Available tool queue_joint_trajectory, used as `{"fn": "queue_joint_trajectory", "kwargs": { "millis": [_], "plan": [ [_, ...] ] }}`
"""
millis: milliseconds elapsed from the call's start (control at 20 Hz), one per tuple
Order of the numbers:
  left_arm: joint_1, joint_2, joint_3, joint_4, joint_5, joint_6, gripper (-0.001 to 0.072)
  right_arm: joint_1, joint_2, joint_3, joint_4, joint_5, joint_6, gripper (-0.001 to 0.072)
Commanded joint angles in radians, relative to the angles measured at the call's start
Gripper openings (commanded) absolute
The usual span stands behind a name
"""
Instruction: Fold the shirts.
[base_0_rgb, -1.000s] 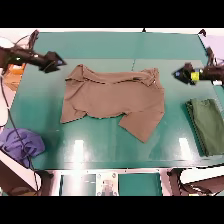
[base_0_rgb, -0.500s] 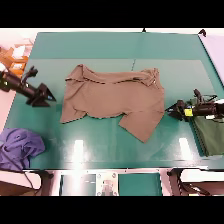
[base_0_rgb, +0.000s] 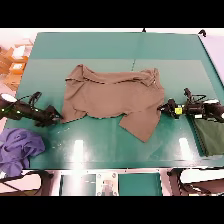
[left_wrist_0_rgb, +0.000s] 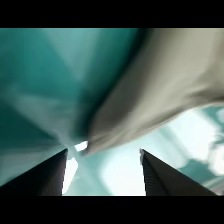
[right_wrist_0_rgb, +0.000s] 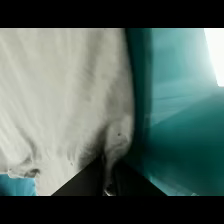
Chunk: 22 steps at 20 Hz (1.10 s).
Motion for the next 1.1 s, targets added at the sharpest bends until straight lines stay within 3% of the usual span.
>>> {"fn": "queue_joint_trajectory", "kwargs": {
  "millis": [0, 50, 100, 150, 200, 350, 600, 750, 900, 1050],
  "plan": [
    [-0.041, -0.067, -0.053, -0.164, 0.132, 0.090, 0.0525, 0.010, -0.003, 0.015, 0.024, 0.000, -0.012, 0.0114],
    [-0.060, -0.089, -0.051, -0.179, 0.143, 0.099, 0.0523, 0.010, -0.003, 0.015, 0.032, 0.013, -0.012, 0.0109],
    [-0.068, -0.098, -0.047, -0.196, 0.136, 0.117, 0.0311, 0.010, -0.003, 0.016, 0.039, 0.032, -0.013, 0.0074],
    [-0.067, -0.096, -0.035, -0.218, 0.105, 0.145, 0.0034, 0.010, -0.003, 0.020, 0.039, 0.058, -0.013, 0.0056],
    [-0.061, -0.096, -0.003, -0.228, 0.044, 0.151, 0.0024, 0.008, 0.001, 0.029, 0.039, 0.090, -0.016, 0.0022],
    [-0.058, -0.058, 0.164, -0.224, -0.146, 0.122, 0.0023, -0.009, 0.057, 0.128, 0.051, 0.214, 0.009, 0.0021],
    [-0.058, 0.205, 0.604, -0.230, -0.212, 0.052, 0.0023, -0.081, 0.326, 0.478, 0.175, 0.316, 0.108, 0.0021],
    [-0.058, 0.323, 0.944, -0.229, -0.177, 0.012, 0.0023, -0.150, 0.507, 0.724, 0.290, 0.266, 0.109, 0.0021],
    [-0.058, 0.405, 1.261, -0.209, -0.122, -0.011, 0.0024, -0.259, 0.691, 0.916, 0.301, 0.111, 0.109, 0.0021],
    [-0.058, 0.481, 1.365, -0.173, -0.095, -0.011, 0.0024, -0.365, 0.835, 0.989, 0.262, 0.005, 0.108, 0.0021]
  ]
}}
